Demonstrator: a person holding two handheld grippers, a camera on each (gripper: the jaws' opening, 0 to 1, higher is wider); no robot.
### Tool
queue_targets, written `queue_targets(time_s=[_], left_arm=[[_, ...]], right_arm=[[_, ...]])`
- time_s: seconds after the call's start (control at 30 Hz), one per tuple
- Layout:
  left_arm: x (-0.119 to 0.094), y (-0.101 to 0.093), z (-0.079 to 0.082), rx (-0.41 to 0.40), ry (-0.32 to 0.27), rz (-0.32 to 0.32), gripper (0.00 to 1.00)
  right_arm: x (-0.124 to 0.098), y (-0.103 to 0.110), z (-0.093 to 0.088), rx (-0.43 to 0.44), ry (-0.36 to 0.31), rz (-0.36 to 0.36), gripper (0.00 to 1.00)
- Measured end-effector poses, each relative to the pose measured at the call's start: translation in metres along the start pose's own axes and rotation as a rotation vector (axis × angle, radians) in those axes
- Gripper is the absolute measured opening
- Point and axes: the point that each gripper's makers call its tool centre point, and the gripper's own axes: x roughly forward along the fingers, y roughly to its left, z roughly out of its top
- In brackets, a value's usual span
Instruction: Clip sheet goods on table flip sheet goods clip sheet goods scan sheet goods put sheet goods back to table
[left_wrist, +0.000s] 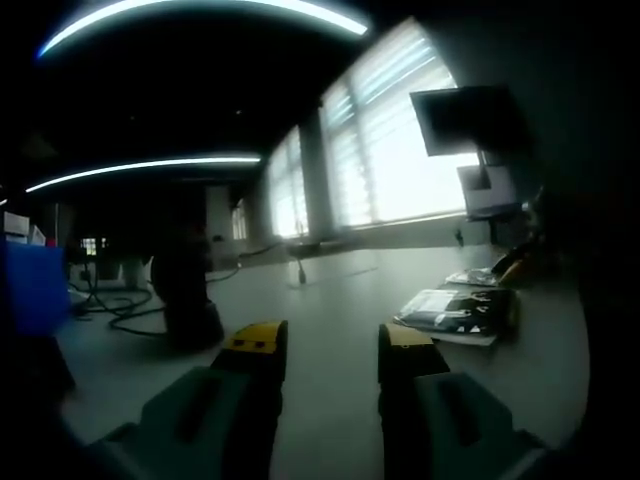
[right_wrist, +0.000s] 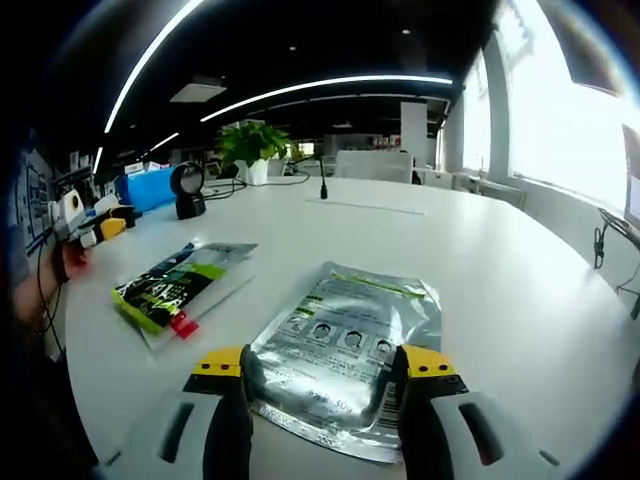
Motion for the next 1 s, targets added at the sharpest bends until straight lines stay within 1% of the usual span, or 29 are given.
queue_targets(time_s=[0.07, 0.13, 0.17, 0.3, 0.47, 0.6, 0.7, 0.8, 1.0], left_arm=[[0.000, 0.000, 0.000, 0.000, 0.001, -0.001, 0.29], [0.000, -0.001, 0.000, 0.001, 0.002, -0.002, 0.29], [0.000, -0.001, -0.001, 0.002, 0.003, -0.003, 0.29], [0.000, -0.001, -0.001, 0.004, 0.006, -0.002, 0.29], [0.000, -0.001, -0.001, 0.002, 0.004, 0.000, 0.29], [0.000, -0.001, -0.001, 0.003, 0.003, -0.001, 0.29], [0.000, -0.001, -0.001, 0.004, 0.003, -0.003, 0.29], [-0.001, -0.002, -0.001, 0.005, 0.003, -0.005, 0.29], [-0.001, -0.001, 0.000, 0.004, 0.001, -0.003, 0.29]], right_arm=[[0.000, 0.000, 0.001, 0.000, 0.006, 0.003, 0.53], [-0.001, 0.001, 0.001, -0.003, 0.003, 0.001, 0.57], [-0.001, 0.000, 0.003, -0.005, -0.009, -0.004, 0.59], [-0.003, 0.002, 0.012, 0.021, -0.040, 0.010, 0.57], [-0.006, -0.001, 0.022, 0.000, -0.055, -0.008, 0.53], [-0.006, -0.004, 0.030, -0.004, -0.064, -0.001, 0.52], [-0.005, -0.006, 0.030, -0.037, -0.040, 0.025, 0.51], [-0.002, -0.011, 0.033, -0.040, -0.032, 0.033, 0.49], [-0.004, -0.026, 0.040, -0.072, -0.011, 0.005, 0.45]])
